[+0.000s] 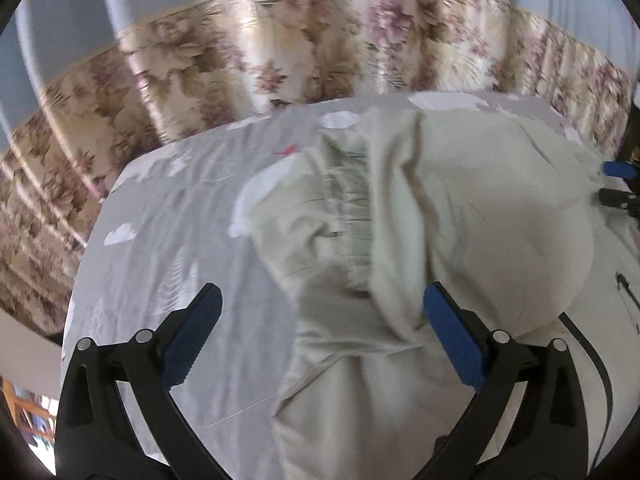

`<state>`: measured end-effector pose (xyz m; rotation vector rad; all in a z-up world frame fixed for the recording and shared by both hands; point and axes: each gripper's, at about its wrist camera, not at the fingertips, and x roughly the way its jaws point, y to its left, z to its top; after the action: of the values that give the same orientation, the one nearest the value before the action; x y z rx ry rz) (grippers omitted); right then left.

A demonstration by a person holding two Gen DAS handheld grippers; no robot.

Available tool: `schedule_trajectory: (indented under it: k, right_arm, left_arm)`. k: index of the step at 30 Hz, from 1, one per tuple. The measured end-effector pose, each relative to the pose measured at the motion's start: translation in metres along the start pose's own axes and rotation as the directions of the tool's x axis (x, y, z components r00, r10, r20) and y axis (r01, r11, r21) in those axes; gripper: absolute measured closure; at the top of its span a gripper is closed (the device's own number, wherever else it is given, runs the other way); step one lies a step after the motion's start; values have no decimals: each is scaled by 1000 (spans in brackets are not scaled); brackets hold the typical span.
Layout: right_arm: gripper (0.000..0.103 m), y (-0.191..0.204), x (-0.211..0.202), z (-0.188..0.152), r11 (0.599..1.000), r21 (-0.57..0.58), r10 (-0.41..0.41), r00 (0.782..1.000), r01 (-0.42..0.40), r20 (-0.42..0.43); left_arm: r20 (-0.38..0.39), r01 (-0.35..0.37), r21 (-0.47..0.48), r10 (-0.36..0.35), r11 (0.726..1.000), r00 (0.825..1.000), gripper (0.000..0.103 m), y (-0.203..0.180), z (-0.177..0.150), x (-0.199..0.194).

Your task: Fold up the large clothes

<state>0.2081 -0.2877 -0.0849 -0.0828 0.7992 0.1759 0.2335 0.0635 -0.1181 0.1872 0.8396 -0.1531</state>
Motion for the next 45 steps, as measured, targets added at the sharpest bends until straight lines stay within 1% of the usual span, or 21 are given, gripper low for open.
schedule_trajectory:
  k: [2,4,6,9,12,14,18,19,21,23,25,27,29,30,32,34,35,39,41,43,45]
  right_arm:
    - [16,-14,-21,3,997,49,-67,994,63,88]
    - [16,-30,-40,4,987,111,-133,978,116,163]
    - [15,-41,-53,2,975,171,-175,964,141,202]
    - [9,-57,-68,-6,952,289,-171,956,98,240]
    - [6,-68,-68,-19,920,387,-148,971,66,186]
    - [6,-69,-66,-29,911,409,-132,979,58,157]
    - [6,-54,-76,-46,916,396,-119,984,57,133]
    - [6,-49,-84,-49,920,388,-126,980,57,154]
    - [5,-40,-107,-58,928,367,-160,960,66,229]
    - [2,-35,-127,-70,930,365,-161,937,40,310]
    - [2,-37,-136,-77,924,383,-146,932,8,333]
    - [2,-39,-139,-86,914,405,-162,931,18,326]
    - [2,-39,-145,-98,905,426,-176,917,7,357]
    - [2,-41,-147,-106,894,447,-173,908,-18,382]
    - [2,-44,-149,-115,879,473,-151,905,-62,398]
    - [2,-46,-148,-124,863,497,-133,909,-90,396]
    - [2,-46,-148,-127,864,498,-142,911,-77,387]
    - [2,-34,-142,-139,884,460,-238,928,86,285]
    - [2,-31,-133,-142,871,450,-299,939,197,168]
    - [2,-29,-125,-147,882,414,-302,944,224,135]
    - [3,-25,-128,-154,879,406,-334,930,250,151]
  left_arm:
    - [12,3,-45,-3,999,1000,3,14,-3,-7]
    - [23,17,-95,-15,995,1000,3,25,-7,-10]
    - [29,10,-120,-6,993,1000,3,29,-14,-14]
    - [48,-36,-119,42,992,998,3,28,-27,-21]
    - [76,-54,-140,65,989,995,3,26,-40,-31]
    - [78,-46,-167,59,985,995,3,26,-50,-36]
    - [9,-32,-186,34,982,999,3,24,-61,-38]
    - [4,-18,-204,19,979,1000,3,26,-64,-40]
    - [10,5,-233,-3,972,1000,3,29,-72,-44]
    - [35,14,-263,-6,965,999,3,30,-80,-53]
    - [70,5,-273,15,962,997,3,29,-87,-64]
    - [94,-10,-276,37,961,995,3,27,-92,-73]
    - [113,-51,-278,86,959,990,3,22,-96,-84]
    - [119,-63,-275,99,959,988,3,20,-97,-87]
    - [132,-88,-263,126,961,983,3,13,-99,-94]
    - [132,-92,-250,128,964,983,3,8,-101,-98]
    - [130,-87,-245,122,966,984,3,6,-102,-98]
    - [100,-118,-225,144,967,985,3,-2,-113,-96]
    - [90,-119,-217,141,969,986,3,-3,-119,-95]
    - [91,-139,-211,161,968,983,3,-4,-126,-97]
    - [98,-185,-208,209,960,973,3,-6,-133,-101]
